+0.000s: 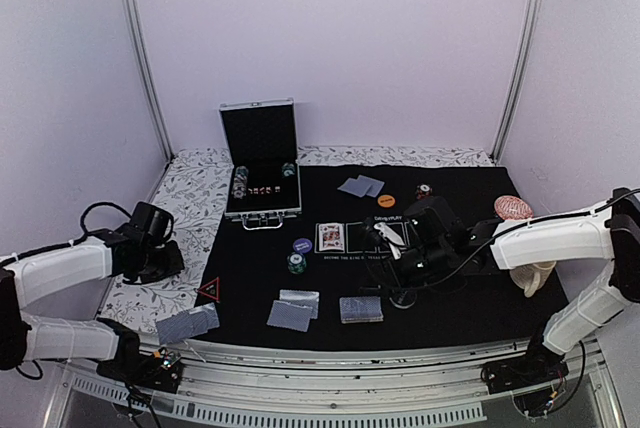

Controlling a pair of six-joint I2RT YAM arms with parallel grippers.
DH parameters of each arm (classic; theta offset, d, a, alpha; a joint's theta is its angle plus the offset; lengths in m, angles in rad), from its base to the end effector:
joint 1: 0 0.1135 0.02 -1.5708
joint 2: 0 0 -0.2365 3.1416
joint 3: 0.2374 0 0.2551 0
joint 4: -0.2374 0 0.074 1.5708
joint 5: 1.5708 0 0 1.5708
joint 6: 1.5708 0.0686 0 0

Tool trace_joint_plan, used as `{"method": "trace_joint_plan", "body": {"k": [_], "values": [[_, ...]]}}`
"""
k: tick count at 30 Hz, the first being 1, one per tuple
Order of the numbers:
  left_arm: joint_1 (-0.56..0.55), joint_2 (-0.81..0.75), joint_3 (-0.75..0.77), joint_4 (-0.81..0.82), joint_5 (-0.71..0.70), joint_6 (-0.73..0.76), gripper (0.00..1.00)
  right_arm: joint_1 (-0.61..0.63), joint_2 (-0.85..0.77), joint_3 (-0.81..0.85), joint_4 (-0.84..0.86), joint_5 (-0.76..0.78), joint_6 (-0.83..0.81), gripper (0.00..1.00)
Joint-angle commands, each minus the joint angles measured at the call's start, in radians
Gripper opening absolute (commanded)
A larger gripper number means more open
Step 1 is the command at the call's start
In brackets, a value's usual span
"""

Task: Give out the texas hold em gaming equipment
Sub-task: Pick up the poker card from the center of the board, then pass from the left arm to the right

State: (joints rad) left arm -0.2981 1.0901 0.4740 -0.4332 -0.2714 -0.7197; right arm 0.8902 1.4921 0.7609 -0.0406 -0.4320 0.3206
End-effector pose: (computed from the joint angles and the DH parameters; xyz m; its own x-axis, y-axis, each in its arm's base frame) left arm 0.2133 -0.0463 0.1074 -0.7257 -0.4414 -0.5279 -0.4295 0.8899 -0.1536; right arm 0.1814 0.2697 0.1333 -0.6984 -0.4078 -0.5881 -0.7107 0.4918 0.5030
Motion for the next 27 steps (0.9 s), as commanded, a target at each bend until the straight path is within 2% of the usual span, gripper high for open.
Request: {"method": "trace_joint_plan", "body": {"k": [1, 5, 8, 13, 17, 21, 27], "values": [[0.007, -0.052, 0.025, -0.009, 0.061, 0.02, 0.19, 0.002, -0.047, 0.033, 0.002, -0.044, -0.008, 0.49], [-0.025, -0.117, 0.061, 0.032, 0.164, 0.042, 0.2, -0.033, -0.092, 0.046, 0.027, -0.104, -0.002, 0.5], [-0.099, -0.182, 0.096, 0.097, 0.225, 0.078, 0.2, -0.065, -0.14, 0.071, 0.04, -0.134, -0.004, 0.51], [-0.255, -0.26, 0.11, 0.305, 0.369, 0.152, 0.2, -0.073, -0.153, 0.168, 0.045, -0.177, -0.046, 0.52], [-0.389, -0.234, 0.121, 0.43, 0.459, 0.189, 0.2, -0.072, -0.109, 0.26, 0.088, -0.231, -0.062, 0.52], [-0.488, -0.166, 0.158, 0.474, 0.501, 0.246, 0.2, -0.055, -0.052, 0.34, 0.133, -0.285, -0.058, 0.51], [-0.602, -0.097, 0.202, 0.523, 0.541, 0.326, 0.21, 0.009, 0.075, 0.477, 0.069, -0.28, -0.121, 0.5]]}}
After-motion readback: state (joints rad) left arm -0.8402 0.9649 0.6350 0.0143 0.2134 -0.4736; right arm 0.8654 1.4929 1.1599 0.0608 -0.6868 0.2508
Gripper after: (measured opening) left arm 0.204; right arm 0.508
